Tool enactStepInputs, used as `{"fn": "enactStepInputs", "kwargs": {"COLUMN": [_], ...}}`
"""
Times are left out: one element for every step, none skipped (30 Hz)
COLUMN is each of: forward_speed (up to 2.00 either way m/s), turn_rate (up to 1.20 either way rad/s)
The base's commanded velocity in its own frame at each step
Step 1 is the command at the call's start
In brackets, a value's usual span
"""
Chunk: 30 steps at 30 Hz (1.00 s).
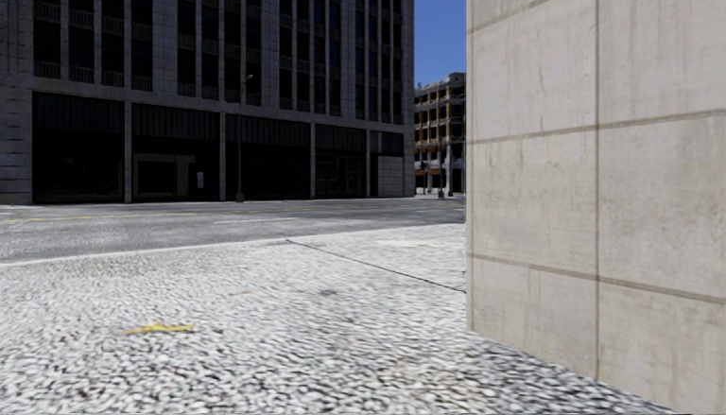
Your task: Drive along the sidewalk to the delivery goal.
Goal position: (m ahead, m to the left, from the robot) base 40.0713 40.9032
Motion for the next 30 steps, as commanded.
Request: {"fn": "enactStepInputs", "kwargs": {"forward_speed": [0.99,0.99,0.99,0.99,0.99,0.99,0.99,0.99,0.99,0.99,0.99,0.99,0.99,0.99,0.99,0.99,0.99,0.99,0.99,0.99,1.0,1.0,1.05,1.1,1.12,1.13,1.13,1.14,1.14,1.14], "turn_rate": [0.69,0.69,0.69,0.69,0.69,0.69,0.69,0.69,0.69,0.69,0.69,0.68,0.65,0.6,0.6,0.54,0.39,0.0,0.0,0.0,0.0,0.0,0.0,0.0,0.0,0.0,0.0,0.0,0.0,0.0]}}
